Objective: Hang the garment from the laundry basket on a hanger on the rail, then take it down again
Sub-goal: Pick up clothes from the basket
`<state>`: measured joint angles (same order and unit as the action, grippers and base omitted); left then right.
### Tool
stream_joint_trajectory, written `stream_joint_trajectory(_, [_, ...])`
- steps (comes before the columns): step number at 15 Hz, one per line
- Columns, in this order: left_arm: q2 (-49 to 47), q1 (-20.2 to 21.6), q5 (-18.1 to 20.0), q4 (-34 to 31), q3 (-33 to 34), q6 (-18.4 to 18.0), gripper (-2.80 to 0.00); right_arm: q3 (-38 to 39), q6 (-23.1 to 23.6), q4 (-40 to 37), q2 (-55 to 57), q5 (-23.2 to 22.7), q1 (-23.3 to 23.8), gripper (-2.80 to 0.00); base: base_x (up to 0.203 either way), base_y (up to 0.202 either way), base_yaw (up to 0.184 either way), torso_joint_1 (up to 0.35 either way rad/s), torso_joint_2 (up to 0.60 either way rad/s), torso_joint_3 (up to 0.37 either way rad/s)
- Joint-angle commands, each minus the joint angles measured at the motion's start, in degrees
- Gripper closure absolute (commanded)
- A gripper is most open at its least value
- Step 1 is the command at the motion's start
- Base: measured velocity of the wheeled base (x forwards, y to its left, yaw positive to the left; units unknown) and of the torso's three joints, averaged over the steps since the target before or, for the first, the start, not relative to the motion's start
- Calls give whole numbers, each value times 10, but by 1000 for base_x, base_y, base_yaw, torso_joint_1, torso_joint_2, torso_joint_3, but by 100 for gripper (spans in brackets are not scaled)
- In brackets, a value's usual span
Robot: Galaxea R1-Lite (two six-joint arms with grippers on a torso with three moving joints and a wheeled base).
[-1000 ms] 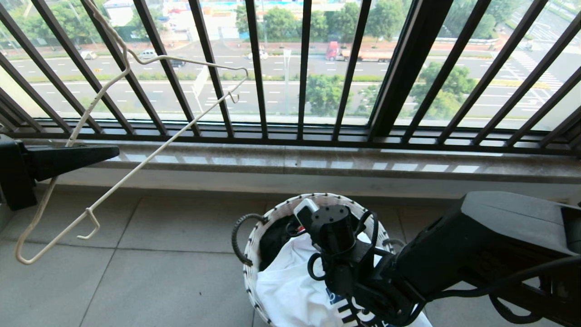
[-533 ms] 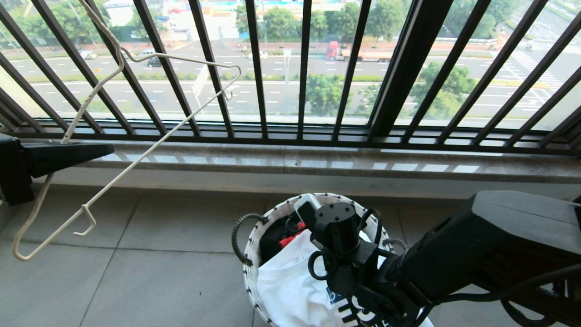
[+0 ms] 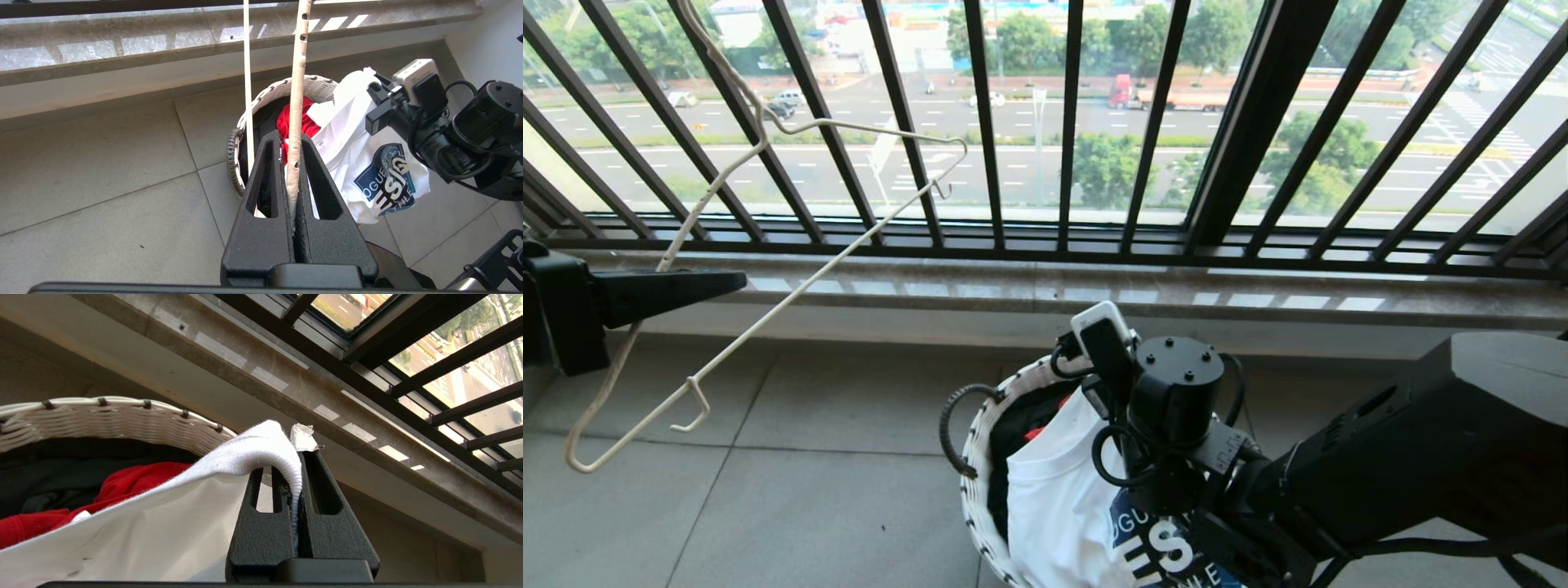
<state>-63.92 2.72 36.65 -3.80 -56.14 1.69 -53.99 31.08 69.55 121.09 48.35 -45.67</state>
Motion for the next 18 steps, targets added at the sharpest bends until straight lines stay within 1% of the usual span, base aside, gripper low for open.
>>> stream_joint_trajectory(1, [-8, -2, 18, 0, 3, 1, 0, 9, -12, 53, -22, -22, -2, 0, 0, 0, 0, 0, 0, 0])
stream_joint_trajectory(2, [-12, -4, 24, 0, 5, 0, 0, 12, -15, 62, -28, -31, -2, 0, 0, 0, 0, 0, 0, 0])
stream_joint_trajectory(3, [-19, -10, 28, 0, 7, 0, 0, 12, -18, 67, -31, -55, -2, 0, 0, 0, 0, 0, 0, 0])
stream_joint_trajectory(5, [-21, -24, 28, 0, 10, 1, 0, -3, -22, 66, -40, -76, -2, 0, 0, 0, 0, 0, 0, 0])
stream_joint_trajectory(6, [-21, -25, 28, 0, 10, 1, 0, -4, -33, 67, -40, -92, -3, 0, 0, 0, 0, 0, 0, 0])
stream_joint_trajectory(8, [-20, -25, 28, 1, 10, 2, 0, -3, -92, 65, -45, -124, -11, 0, 0, 0, 0, 0, 0, 0])
stream_joint_trajectory(9, [-21, -25, 28, 1, 10, 2, 0, -3, -111, 62, -54, -132, -12, 0, 0, 0, 0, 0, 0, 0])
stream_joint_trajectory(11, [-19, -25, 29, 1, 11, 2, 0, -4, -134, 60, -59, -152, -12, 0, 0, 0, 0, 0, 0, 0])
stream_joint_trajectory(13, [-14, -25, 29, 1, 12, 2, 0, -8, -177, 19, -68, -161, -12, 0, 0, 0, 0, 0, 0, 0])
stream_joint_trajectory(16, [-9, -25, 29, 1, 15, 2, 0, -14, -252, -80, -112, -188, -12, 0, 0, 0, 0, 0, 0, 0])
stream_joint_trajectory(18, [-6, -25, 29, 1, 15, 2, 0, -17, -290, -141, -130, -210, -12, 0, 0, 0, 0, 0, 0, 0])
